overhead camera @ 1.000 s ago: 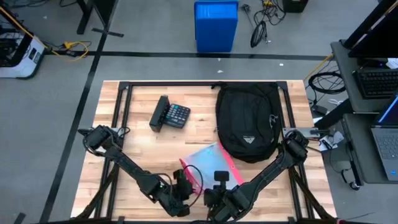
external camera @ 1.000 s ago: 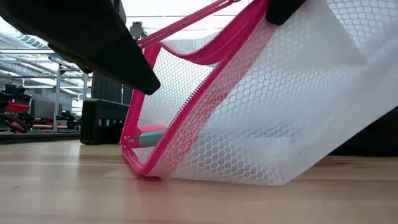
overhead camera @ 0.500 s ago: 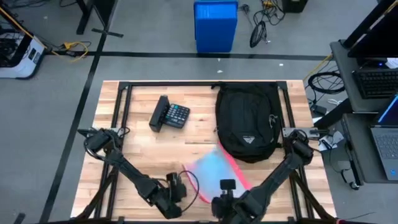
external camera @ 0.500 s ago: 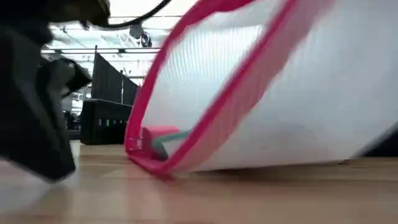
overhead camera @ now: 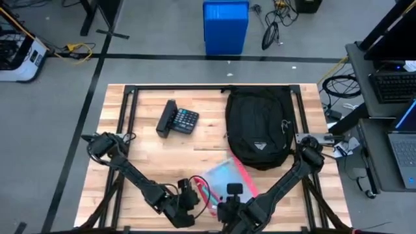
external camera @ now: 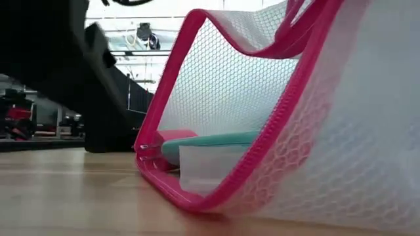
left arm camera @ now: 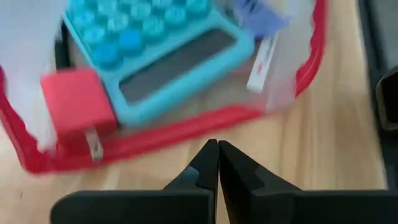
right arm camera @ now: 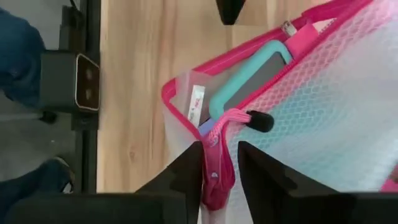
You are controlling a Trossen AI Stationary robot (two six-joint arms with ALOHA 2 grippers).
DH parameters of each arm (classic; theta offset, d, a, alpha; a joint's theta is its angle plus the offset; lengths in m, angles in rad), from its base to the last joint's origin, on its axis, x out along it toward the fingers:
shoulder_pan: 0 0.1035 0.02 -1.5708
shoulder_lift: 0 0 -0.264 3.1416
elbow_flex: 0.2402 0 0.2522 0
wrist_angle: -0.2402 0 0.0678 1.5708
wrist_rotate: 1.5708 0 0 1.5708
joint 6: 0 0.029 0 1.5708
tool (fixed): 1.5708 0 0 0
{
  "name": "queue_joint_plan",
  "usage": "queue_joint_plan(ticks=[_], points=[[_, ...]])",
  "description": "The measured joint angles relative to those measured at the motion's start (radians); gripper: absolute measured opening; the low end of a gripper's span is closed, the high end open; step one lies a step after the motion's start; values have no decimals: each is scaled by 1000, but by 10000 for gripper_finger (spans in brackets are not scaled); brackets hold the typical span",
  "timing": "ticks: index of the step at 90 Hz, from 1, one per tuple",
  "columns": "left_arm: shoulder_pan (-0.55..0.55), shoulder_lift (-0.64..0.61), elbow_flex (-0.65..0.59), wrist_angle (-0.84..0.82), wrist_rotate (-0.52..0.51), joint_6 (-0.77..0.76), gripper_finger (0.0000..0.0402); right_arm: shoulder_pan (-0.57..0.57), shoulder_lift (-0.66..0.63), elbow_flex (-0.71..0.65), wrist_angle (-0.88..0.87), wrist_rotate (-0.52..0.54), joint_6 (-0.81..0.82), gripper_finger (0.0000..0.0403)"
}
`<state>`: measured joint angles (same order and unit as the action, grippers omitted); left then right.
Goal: Unpack backpack
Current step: Close the white zip bag
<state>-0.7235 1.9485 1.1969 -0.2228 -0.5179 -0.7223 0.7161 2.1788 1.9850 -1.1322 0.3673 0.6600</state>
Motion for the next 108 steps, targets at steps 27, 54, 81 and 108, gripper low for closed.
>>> queue_joint_plan(ticks=[27,54,81,108], points=[[7,-32,1,177,-53,232,0,-1,1,0,-7,-7,-32,28],[26,-32,1,375,-104,502,0,-2,1,0,-18,23,-101,8],[69,-29,2,388,-112,547,0,2,2,0,-20,86,-183,6],[90,-28,2,375,2,766,1,26,2,0,5,86,-246,6]])
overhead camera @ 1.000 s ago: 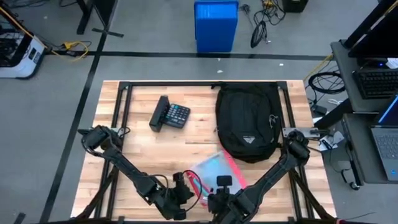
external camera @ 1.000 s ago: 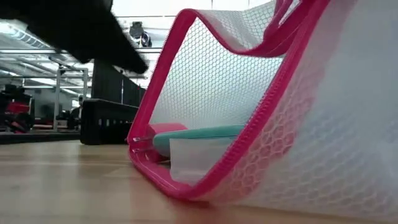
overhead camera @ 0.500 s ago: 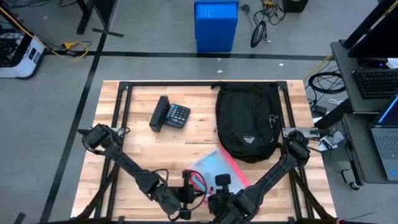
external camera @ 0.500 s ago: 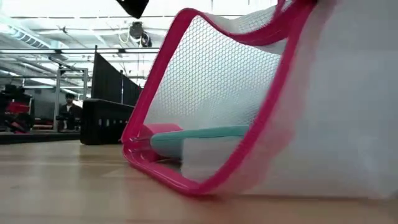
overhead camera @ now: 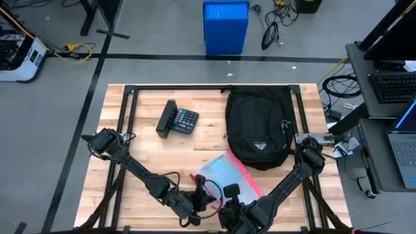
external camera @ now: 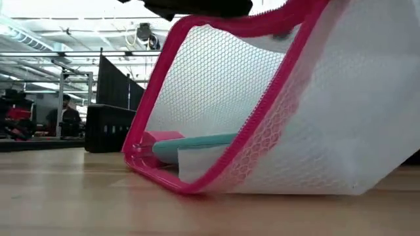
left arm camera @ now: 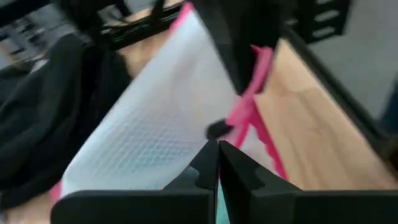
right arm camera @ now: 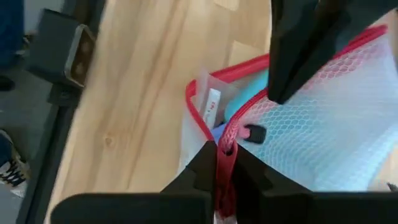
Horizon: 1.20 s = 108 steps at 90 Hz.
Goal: Unpack backpack
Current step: Close the white zip bag
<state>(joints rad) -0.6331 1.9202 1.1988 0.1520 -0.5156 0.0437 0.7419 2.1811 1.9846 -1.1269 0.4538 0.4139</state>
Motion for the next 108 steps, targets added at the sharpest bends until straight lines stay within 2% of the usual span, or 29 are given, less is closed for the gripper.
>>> queue_joint_plan(ticks=[9,19,47,61,85,108], points=[[10,0,0,1,97,64,16,1,0,0,10,-1,-19,6],[18,0,0,20,148,95,53,0,0,0,18,-1,-21,5],[80,1,1,85,169,154,190,0,0,0,69,0,-94,6],[113,1,1,85,347,153,238,-1,0,0,72,-5,-94,6],[117,1,1,118,542,154,253,-1,1,0,73,-3,-99,6],[119,10,1,177,549,151,254,-1,1,0,73,3,-105,7]])
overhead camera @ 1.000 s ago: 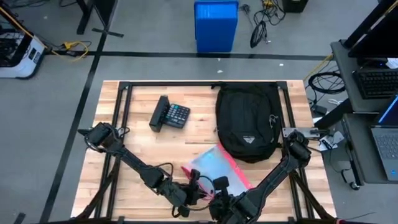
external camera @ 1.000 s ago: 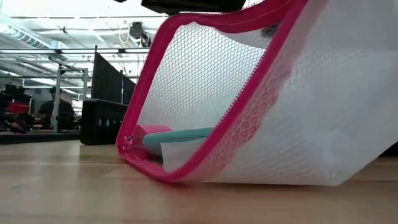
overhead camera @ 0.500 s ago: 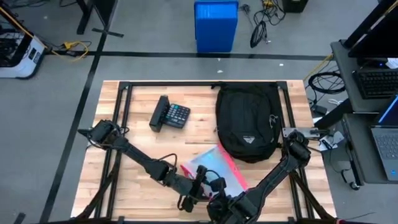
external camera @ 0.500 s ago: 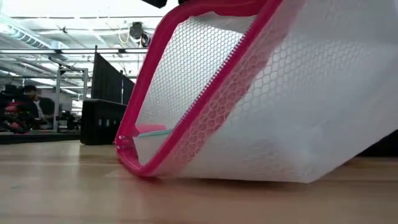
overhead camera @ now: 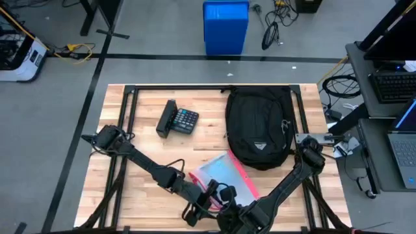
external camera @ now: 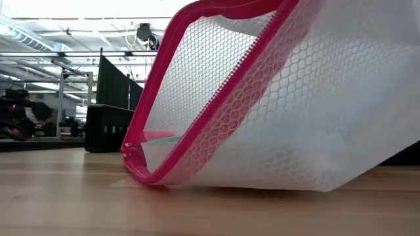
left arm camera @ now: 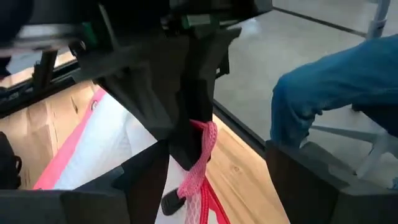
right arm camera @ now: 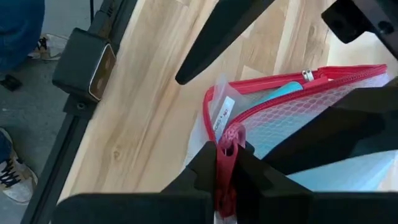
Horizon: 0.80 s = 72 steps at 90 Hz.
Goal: Unpack backpack
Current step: Close the white zip bag
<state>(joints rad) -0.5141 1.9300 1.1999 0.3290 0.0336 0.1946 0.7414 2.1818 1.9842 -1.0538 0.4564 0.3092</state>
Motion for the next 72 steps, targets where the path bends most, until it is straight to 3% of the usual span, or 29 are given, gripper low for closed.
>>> queue_joint_plan(ticks=[26,38,52,72], points=[[4,74,0,73,7,-32,253,-1,1,0,-5,19,12,7],[5,79,0,84,7,-32,235,-1,1,0,-16,21,26,7],[5,79,0,87,-13,-26,178,-2,1,0,-16,20,27,8],[10,81,-2,105,-52,25,58,-1,1,1,-30,19,58,8]])
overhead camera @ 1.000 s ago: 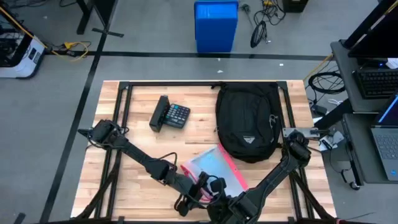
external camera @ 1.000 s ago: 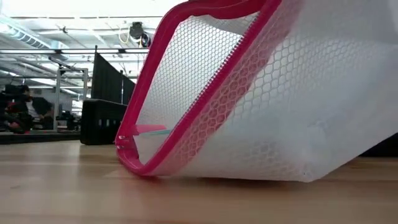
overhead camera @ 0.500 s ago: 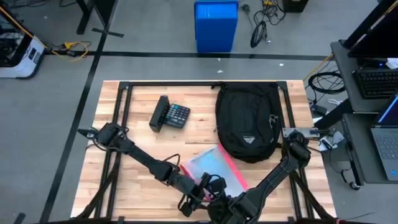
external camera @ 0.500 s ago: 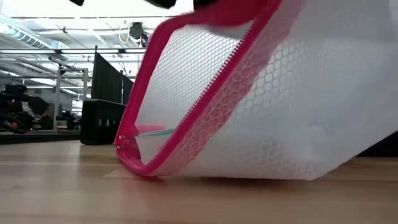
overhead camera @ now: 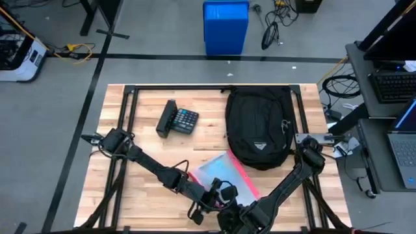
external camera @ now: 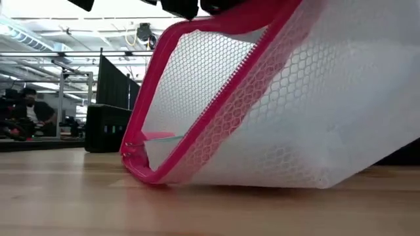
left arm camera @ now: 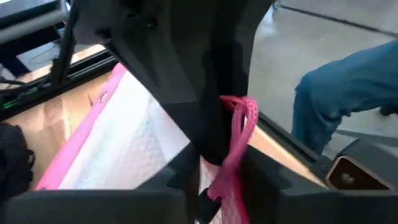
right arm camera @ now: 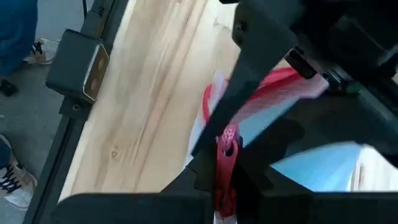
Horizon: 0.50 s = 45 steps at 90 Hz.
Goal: Unpack backpack
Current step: Close the white zip bag
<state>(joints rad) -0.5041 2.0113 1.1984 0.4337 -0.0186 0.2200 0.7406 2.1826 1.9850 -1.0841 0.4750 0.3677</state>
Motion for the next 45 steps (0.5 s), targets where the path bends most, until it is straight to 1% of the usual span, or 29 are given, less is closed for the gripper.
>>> queue_joint_plan(ticks=[6,11,31,38,45], points=[[1,0,0,-6,-16,2,24,0,0,0,-18,1,22,8],[1,0,0,-6,-24,3,9,0,-1,1,-29,-1,44,8],[1,0,0,-5,-47,4,6,-1,-2,1,-52,0,124,12],[2,-3,0,-12,-52,4,3,-1,-2,1,-53,0,197,23],[2,-5,0,-24,-73,4,3,-2,-4,1,-55,-14,249,43]])
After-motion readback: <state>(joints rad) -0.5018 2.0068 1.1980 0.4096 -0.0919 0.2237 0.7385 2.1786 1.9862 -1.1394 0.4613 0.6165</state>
